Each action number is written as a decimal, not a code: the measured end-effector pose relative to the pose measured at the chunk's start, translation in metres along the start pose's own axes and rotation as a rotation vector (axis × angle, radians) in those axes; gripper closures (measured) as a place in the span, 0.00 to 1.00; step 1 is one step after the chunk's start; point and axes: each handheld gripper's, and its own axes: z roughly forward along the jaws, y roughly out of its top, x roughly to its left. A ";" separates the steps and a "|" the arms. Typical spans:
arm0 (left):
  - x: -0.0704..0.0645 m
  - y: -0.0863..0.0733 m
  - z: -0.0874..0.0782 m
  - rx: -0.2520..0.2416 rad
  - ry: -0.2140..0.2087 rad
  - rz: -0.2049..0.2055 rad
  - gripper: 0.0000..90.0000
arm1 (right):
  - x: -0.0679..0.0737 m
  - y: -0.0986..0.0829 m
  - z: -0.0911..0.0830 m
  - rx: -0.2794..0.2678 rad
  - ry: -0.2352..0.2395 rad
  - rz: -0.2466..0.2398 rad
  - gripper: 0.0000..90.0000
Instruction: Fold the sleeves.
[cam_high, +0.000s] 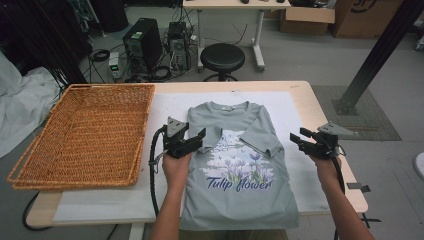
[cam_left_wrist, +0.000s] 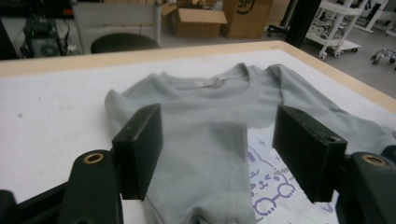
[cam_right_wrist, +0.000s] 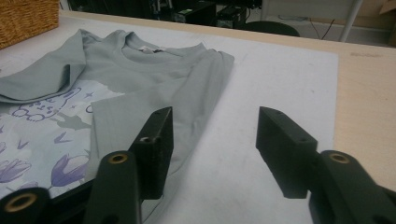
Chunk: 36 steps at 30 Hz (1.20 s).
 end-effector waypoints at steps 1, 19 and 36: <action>-0.001 0.001 -0.002 -0.012 -0.002 0.007 0.36 | 0.000 0.000 0.000 -0.001 0.004 0.000 0.47; 0.003 -0.005 0.001 0.048 0.073 0.013 0.32 | -0.006 -0.006 -0.019 -0.025 -0.054 0.012 0.21; -0.011 -0.040 0.018 0.310 0.163 0.239 0.37 | -0.002 -0.003 -0.023 -0.033 -0.032 -0.017 0.24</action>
